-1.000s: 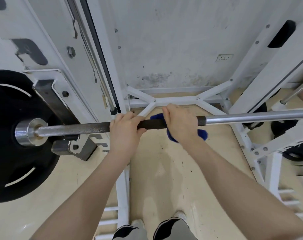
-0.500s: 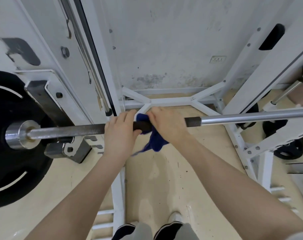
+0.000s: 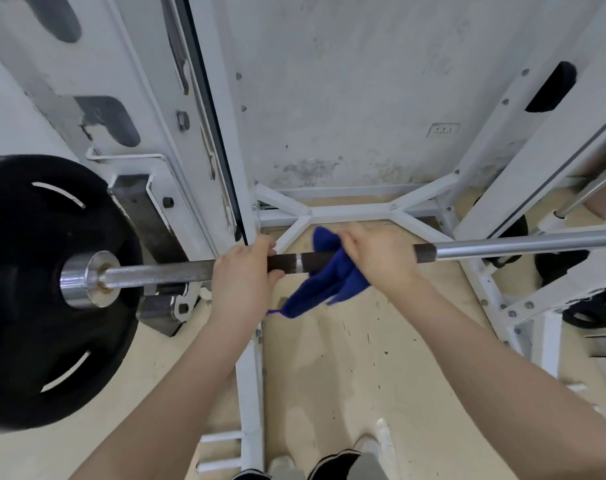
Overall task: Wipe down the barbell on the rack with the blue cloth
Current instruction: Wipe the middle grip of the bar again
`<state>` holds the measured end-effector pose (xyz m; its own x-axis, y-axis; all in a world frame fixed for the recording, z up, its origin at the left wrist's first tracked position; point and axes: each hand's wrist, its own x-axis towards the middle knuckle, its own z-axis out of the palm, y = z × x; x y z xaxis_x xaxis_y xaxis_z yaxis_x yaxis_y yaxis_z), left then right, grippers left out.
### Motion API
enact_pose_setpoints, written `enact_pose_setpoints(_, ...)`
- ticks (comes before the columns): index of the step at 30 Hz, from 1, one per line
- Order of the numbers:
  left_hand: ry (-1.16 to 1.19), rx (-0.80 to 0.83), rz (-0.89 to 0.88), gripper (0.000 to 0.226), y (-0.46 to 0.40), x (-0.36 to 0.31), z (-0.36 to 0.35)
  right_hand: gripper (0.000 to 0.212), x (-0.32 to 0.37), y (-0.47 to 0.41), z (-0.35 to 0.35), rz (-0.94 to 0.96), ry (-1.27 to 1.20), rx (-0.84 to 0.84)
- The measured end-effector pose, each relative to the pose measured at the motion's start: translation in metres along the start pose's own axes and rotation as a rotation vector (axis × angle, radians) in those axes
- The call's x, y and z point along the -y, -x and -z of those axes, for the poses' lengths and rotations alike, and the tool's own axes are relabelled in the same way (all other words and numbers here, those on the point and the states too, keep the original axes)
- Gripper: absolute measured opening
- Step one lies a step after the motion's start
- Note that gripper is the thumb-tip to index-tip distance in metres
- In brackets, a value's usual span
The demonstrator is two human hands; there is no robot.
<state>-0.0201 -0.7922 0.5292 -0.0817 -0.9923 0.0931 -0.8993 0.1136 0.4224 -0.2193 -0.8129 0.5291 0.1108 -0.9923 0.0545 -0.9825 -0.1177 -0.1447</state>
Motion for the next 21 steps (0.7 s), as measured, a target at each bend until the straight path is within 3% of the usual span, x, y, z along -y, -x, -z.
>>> enact_pose_setpoints(3,0.049,-0.033,-0.011,0.033,0.003,0.002,-0.001,0.037,0.014,0.006,-0.007,-0.200,0.076,-0.182)
enact_pose_setpoints(7,0.034,-0.010,-0.031,0.031,0.002,0.005,-0.001,0.038,0.061,0.007,-0.018,0.017,-0.165,-0.200)
enact_pose_setpoints(9,0.030,-0.005,-0.038,0.030,0.002,0.005,0.000,0.031,0.056,0.016,-0.003,-0.100,-0.411,-0.207)
enact_pose_setpoints(11,0.036,-0.018,-0.046,0.030,0.002,0.006,-0.001,0.037,0.045,0.035,0.016,-0.267,-0.619,-0.419)
enact_pose_setpoints(12,0.037,-0.026,-0.048,0.030,0.002,0.006,-0.002,0.041,0.040,0.045,0.023,-0.344,-0.704,-0.446)
enact_pose_setpoints(15,0.043,-0.041,-0.066,0.033,0.004,0.006,-0.006,0.053,0.030,0.066,0.011,-0.626,-0.774,-0.143)
enact_pose_setpoints(18,0.035,-0.054,-0.094,0.034,0.005,0.008,-0.008,0.055,0.017,0.074,-0.036,-1.144,-1.337,0.151)
enact_pose_setpoints(19,0.027,-0.055,-0.101,0.034,0.004,0.008,-0.008,0.051,0.016,0.076,-0.051,-1.294,-1.566,0.167)
enact_pose_setpoints(21,0.010,-0.058,-0.109,0.033,0.003,0.009,-0.008,0.044,0.022,0.072,-0.072,-1.406,-1.887,0.076)
